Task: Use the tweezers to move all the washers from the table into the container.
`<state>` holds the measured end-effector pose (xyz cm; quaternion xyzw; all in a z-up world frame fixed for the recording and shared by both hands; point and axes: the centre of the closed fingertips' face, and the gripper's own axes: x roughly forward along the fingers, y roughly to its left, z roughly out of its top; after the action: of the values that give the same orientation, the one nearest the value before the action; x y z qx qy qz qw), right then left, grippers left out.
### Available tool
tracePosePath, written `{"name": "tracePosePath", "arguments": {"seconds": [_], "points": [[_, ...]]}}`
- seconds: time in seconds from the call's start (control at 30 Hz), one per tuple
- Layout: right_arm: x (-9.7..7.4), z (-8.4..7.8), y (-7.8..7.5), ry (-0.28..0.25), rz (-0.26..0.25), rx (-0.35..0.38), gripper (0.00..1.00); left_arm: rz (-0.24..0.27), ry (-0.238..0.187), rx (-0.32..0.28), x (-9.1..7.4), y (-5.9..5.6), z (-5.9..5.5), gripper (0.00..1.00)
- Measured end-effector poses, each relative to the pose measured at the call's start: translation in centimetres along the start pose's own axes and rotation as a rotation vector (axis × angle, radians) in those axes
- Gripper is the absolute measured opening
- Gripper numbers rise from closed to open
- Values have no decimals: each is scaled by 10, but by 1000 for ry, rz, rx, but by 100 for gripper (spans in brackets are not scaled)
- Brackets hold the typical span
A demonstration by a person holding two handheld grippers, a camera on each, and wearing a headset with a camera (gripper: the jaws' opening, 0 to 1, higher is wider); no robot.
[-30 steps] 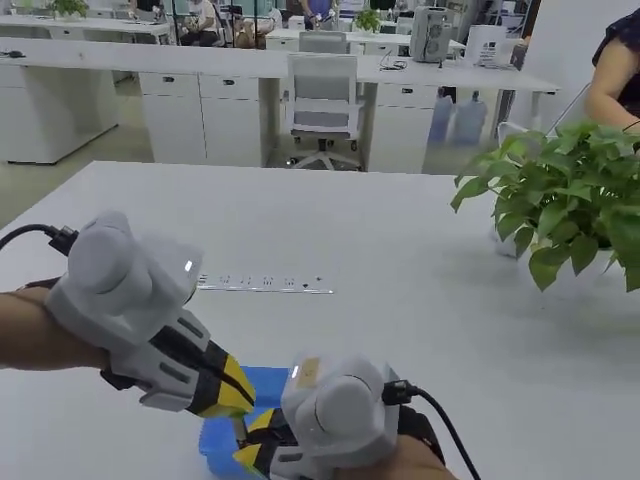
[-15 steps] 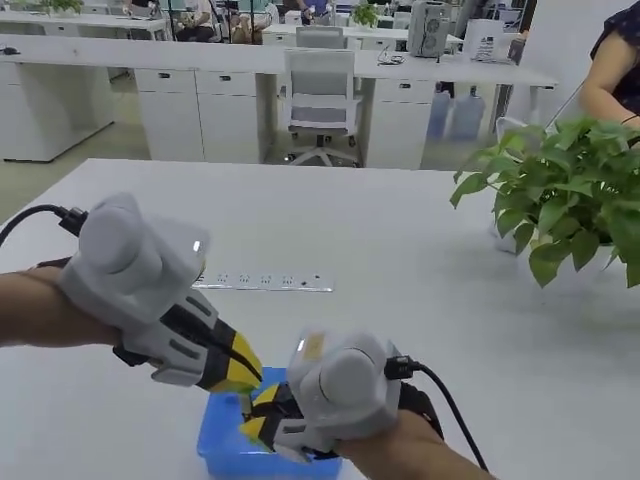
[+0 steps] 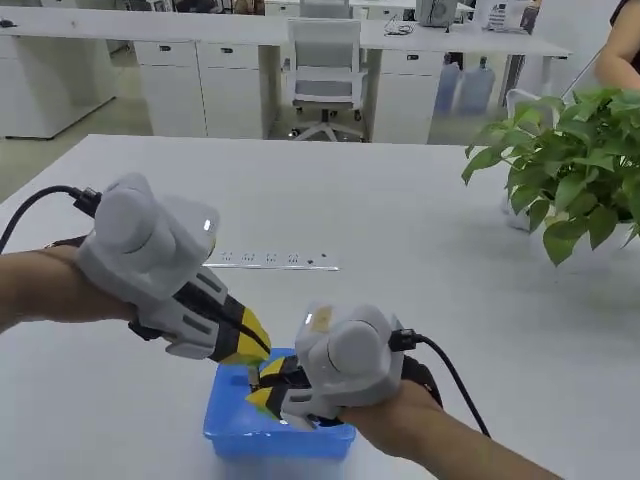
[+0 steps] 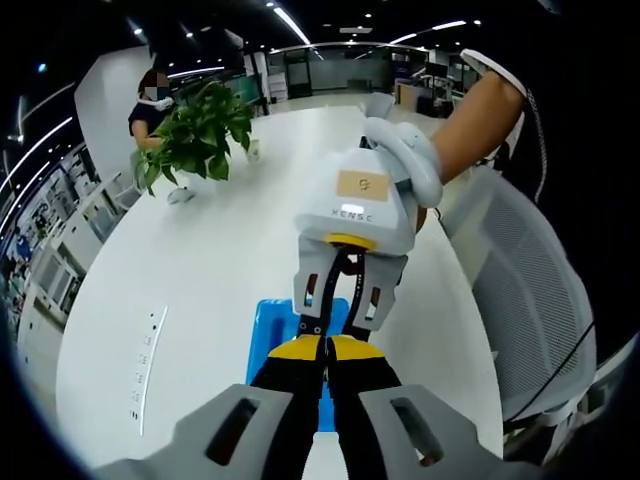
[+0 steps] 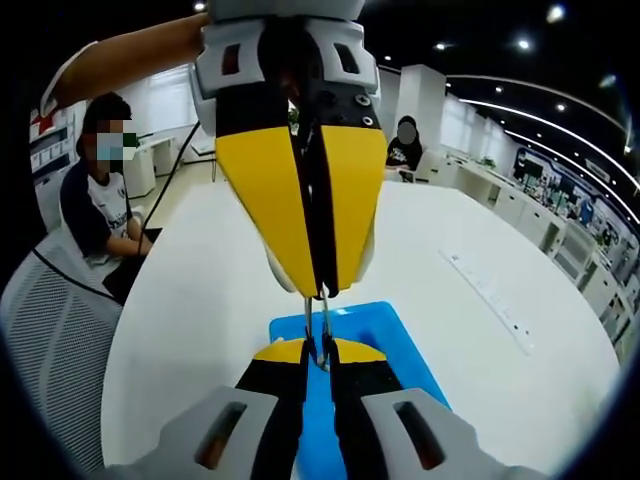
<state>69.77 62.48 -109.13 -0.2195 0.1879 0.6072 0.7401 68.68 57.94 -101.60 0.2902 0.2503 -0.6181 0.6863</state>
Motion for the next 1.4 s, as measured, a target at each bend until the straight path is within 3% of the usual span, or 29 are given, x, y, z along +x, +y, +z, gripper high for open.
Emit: {"name": "tracePosePath", "arguments": {"seconds": [0.47, 0.9, 1.4], "points": [[16, -21, -12, 26, 22, 28, 10, -7, -10, -29, 18, 15, -18, 5], [28, -35, -8, 57, 52, 60, 10, -29, -9, -54, 29, 16, -32, 5], [33, -45, -11, 80, 60, 81, 10, -44, -9, -65, 38, 18, -39, 5]]}}
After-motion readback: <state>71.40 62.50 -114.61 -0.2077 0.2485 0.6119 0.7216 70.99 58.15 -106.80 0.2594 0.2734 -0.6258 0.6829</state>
